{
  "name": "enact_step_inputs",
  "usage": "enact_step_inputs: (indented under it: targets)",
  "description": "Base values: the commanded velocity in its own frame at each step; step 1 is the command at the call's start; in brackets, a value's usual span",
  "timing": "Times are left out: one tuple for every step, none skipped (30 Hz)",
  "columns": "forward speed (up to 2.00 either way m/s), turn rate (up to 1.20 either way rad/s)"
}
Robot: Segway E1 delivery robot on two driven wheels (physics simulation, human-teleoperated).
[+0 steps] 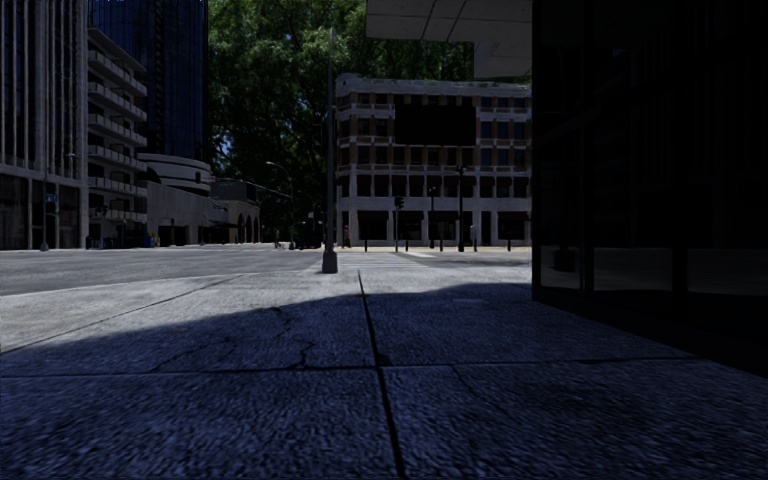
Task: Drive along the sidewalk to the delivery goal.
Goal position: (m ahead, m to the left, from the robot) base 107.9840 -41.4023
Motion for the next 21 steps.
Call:
enact_step_inputs:
  targets:
    - [2.0,0.0]
    - [2.0,0.0]
    - [2.0,0.0]
    - [2.0,0.0]
    - [2.0,0.0]
    - [2.0,0.0]
    - [2.0,0.0]
    - [2.0,0.0]
    - [2.0,0.0]
    - [2.0,0.0]
    - [2.0,0.0]
    - [2.0,0.0]
    - [2.0,0.0]
    - [2.0,0.0]
    - [2.0,0.0]
    - [2.0,0.0]
    - [2.0,0.0]
    - [2.0,0.0]
    - [2.0,0.0]
    - [2.0,0.0]
    - [2.0,0.0]
